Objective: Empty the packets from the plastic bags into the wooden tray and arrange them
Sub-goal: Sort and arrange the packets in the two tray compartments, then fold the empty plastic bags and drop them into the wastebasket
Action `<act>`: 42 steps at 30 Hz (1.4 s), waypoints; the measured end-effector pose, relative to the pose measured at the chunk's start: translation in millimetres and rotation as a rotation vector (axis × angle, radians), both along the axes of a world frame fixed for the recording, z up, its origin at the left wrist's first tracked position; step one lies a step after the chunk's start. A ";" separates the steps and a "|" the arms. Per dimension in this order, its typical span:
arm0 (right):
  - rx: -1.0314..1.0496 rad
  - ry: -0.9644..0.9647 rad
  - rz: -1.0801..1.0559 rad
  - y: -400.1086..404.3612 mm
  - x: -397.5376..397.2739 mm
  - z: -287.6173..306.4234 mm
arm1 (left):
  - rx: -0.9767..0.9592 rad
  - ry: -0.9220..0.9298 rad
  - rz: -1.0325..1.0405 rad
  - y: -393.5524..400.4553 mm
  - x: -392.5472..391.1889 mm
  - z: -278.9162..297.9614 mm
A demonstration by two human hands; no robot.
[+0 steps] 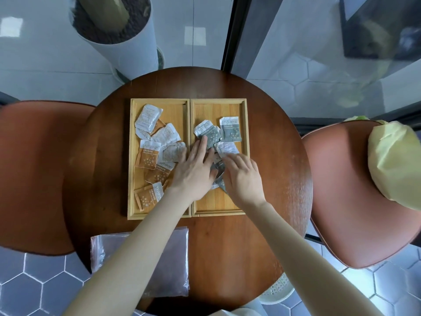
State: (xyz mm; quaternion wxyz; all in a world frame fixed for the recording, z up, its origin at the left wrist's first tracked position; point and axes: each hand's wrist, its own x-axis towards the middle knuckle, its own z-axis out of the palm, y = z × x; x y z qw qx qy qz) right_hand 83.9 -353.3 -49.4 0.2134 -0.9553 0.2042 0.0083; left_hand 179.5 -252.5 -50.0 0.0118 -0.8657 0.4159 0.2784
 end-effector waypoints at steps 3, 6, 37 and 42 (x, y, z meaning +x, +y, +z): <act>-0.033 0.069 0.024 3.8 -4.5 -4.2 | -0.002 0.017 -0.005 0.9 -1.8 2.4; 0.000 0.113 0.005 6.0 -5.7 -1.9 | -0.033 0.014 0.014 2.0 -2.1 7.4; -0.144 0.289 0.242 215.7 -139.7 -27.5 | -0.075 -0.225 0.542 287.6 -147.8 -29.1; -0.213 0.319 0.274 214.5 -139.6 -27.6 | -0.368 -0.187 0.778 285.2 -143.0 -27.7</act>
